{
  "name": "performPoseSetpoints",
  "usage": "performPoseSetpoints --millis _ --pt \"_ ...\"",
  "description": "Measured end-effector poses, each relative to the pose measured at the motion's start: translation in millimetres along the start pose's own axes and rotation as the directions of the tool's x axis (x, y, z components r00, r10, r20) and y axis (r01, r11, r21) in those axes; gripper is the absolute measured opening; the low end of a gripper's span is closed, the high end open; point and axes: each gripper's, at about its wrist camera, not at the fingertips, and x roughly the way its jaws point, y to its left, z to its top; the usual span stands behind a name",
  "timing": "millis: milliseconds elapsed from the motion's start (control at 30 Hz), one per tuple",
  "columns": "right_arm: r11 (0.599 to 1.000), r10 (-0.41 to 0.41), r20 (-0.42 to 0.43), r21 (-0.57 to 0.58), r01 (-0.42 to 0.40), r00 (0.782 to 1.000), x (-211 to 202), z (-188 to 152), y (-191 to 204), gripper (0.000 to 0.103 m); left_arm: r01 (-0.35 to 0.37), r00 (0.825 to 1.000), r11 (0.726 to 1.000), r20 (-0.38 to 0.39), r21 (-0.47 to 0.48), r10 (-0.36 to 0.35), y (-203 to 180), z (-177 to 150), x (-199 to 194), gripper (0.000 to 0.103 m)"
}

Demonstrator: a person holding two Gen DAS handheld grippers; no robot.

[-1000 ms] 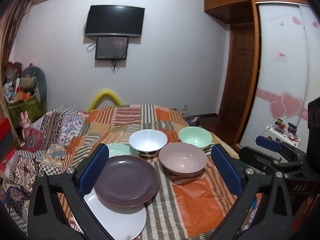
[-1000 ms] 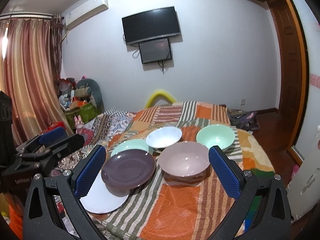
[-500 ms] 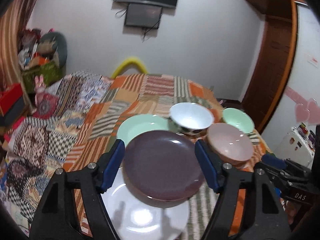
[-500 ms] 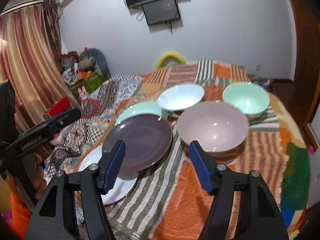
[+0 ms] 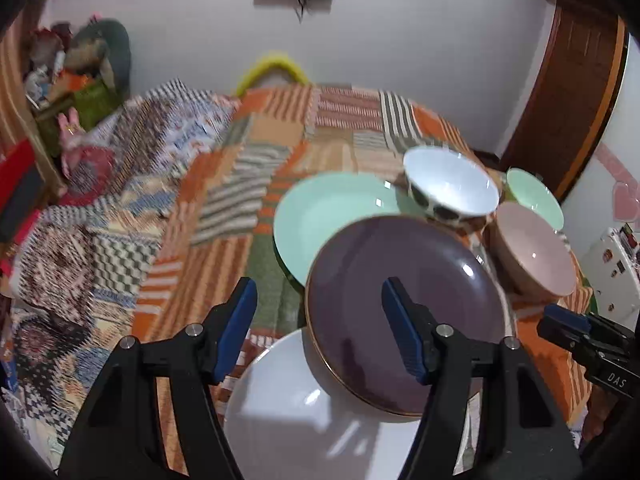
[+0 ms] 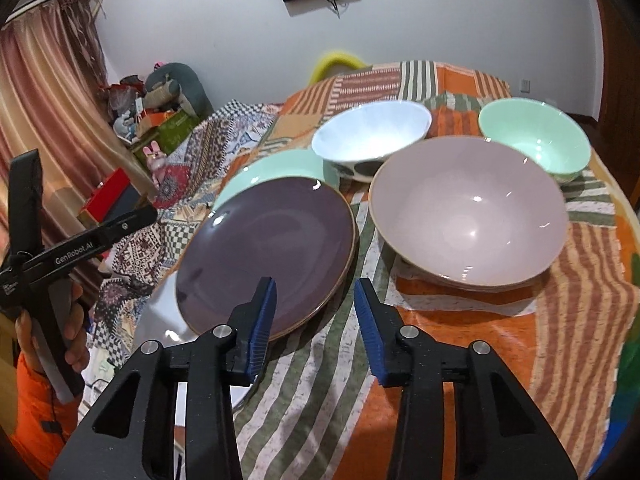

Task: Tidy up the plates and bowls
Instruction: 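Close both grippers on the rim of the dark purple plate, then lift the purple plate off the white plate with both grippers and carry it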

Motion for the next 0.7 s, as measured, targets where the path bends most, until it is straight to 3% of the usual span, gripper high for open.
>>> performPoseSetpoints --millis 167,333,500,600,700 --pt "0.999 -0.035 -0.017 -0.022 0.034 0.999 17 0 2 0.037 0.002 0.998 1.0 -0.067 -0.024 -0.004 6 -5 28 0.064" --pt "0.999 -0.047 -0.041 -0.001 0.047 0.998 30 0 -1 0.037 0.038 0.994 0.998 -0.103 -0.049 -0.043 13 -7 49 0.046" --pt "0.998 -0.059 -0.054 0.016 0.06 0.997 37 2 -5 0.037 0.043 0.992 0.997 -0.115 -0.061 -0.05 17 -7 62 0.036" --pt "0.998 -0.061 -0.065 0.021 0.062 0.996 41 1 -5 0.027 0.074 0.991 0.994 -0.108 -0.08 -0.082 19 -8 64 0.032" --pt "0.998 -0.056 -0.074 0.03 0.058 0.996 44 1 -6 0.024 0.088 0.99 0.993 -0.103 -0.077 -0.096 18 -8 64 0.027"
